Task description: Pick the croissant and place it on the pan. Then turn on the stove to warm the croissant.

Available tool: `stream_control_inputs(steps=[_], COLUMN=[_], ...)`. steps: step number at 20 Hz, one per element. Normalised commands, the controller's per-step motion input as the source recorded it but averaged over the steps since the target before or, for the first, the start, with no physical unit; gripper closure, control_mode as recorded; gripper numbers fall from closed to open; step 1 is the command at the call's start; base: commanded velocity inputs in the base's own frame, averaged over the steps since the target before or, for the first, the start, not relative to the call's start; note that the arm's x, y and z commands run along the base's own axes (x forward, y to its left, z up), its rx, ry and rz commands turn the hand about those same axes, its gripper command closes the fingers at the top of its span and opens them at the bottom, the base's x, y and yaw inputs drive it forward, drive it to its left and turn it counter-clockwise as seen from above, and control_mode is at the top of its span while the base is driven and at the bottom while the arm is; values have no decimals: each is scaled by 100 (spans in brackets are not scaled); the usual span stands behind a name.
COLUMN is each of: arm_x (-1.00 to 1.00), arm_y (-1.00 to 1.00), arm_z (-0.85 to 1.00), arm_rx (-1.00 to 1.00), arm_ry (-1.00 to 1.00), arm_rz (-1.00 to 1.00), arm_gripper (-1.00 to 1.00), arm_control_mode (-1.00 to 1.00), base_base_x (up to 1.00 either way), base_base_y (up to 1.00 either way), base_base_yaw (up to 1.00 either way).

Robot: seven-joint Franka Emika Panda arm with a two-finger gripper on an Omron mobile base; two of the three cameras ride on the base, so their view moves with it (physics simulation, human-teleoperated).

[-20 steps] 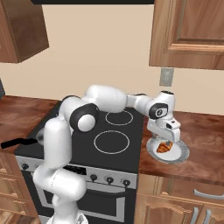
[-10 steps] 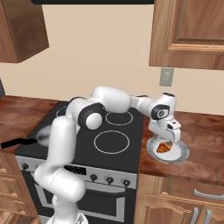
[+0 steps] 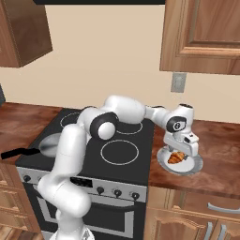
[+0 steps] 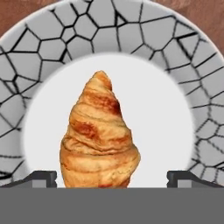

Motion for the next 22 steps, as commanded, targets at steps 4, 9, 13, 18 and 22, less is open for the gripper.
stream_control_inputs(steps=[4, 9, 13, 18, 22], arm_x=[0, 0, 0, 0, 0], arm_y=[0, 0, 0, 0, 0], arm_z=[-14, -22, -24, -23, -23], arm_rx=[0, 0, 0, 0, 0], arm_ry=[0, 0, 0, 0, 0], arm_rz=[0, 0, 0, 0, 0], arm_gripper=[-100, -100, -100, -100, -100], arm_control_mode=[-100, -100, -100, -100, -100], base_base_x=[0, 0, 0, 0, 0], base_base_y=[0, 0, 0, 0, 0], base_base_yaw=[0, 0, 0, 0, 0])
